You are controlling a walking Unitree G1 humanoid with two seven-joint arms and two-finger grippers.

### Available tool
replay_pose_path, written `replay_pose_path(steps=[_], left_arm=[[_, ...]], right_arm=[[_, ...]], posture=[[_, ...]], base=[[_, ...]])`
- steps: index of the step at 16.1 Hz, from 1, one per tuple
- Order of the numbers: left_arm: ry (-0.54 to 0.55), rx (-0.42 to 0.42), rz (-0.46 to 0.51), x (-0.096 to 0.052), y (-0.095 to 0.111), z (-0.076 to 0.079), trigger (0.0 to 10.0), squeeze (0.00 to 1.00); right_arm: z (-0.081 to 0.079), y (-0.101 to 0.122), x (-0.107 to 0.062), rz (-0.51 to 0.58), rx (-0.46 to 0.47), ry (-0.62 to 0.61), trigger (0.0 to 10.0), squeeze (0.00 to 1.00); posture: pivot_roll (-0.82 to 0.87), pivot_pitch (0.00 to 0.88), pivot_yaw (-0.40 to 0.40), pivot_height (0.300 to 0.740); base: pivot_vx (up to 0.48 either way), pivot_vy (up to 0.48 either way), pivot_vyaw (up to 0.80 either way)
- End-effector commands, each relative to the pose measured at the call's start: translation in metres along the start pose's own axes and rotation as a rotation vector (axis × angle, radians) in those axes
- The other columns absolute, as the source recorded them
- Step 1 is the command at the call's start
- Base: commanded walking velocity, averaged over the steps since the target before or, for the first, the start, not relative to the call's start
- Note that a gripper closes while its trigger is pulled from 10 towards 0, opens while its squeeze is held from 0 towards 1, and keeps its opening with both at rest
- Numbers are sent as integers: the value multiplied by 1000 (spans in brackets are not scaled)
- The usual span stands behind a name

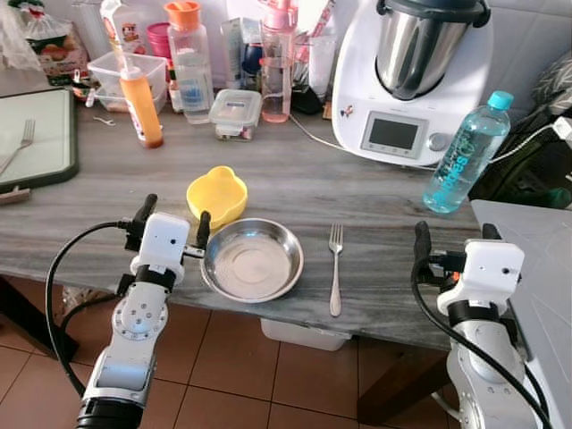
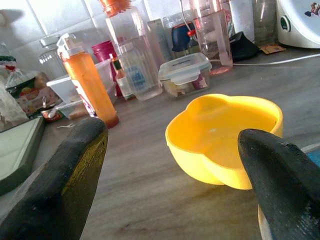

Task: Setting the table

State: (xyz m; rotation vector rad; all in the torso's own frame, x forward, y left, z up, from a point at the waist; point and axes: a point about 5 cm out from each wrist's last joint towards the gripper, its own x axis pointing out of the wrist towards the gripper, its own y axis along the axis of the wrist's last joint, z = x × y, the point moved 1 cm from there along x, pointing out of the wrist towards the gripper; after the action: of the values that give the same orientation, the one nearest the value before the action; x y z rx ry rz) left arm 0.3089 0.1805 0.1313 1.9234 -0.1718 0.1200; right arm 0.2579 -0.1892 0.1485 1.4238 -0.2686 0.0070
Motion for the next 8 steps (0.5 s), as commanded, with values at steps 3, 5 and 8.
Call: replay_pose_path(steps=[3,5,8], left_arm=[[13,10,-14,3,-1,-3,10000,0],[16,10,-11,4,0,-4,10000,0],[17,10,-11,6,0,-3,10000,0]], right_arm=[[4,1,2,6,-4,-13,10000,0],[3,0,3,5,-1,-16,10000,0],[3,1,5,9,1,-15,10000,0]], posture=[[231,78,-30,740],[233,77,-28,740],[229,77,-34,740]], base=[[-251,0,0],[-251,0,0],[-260,0,0]])
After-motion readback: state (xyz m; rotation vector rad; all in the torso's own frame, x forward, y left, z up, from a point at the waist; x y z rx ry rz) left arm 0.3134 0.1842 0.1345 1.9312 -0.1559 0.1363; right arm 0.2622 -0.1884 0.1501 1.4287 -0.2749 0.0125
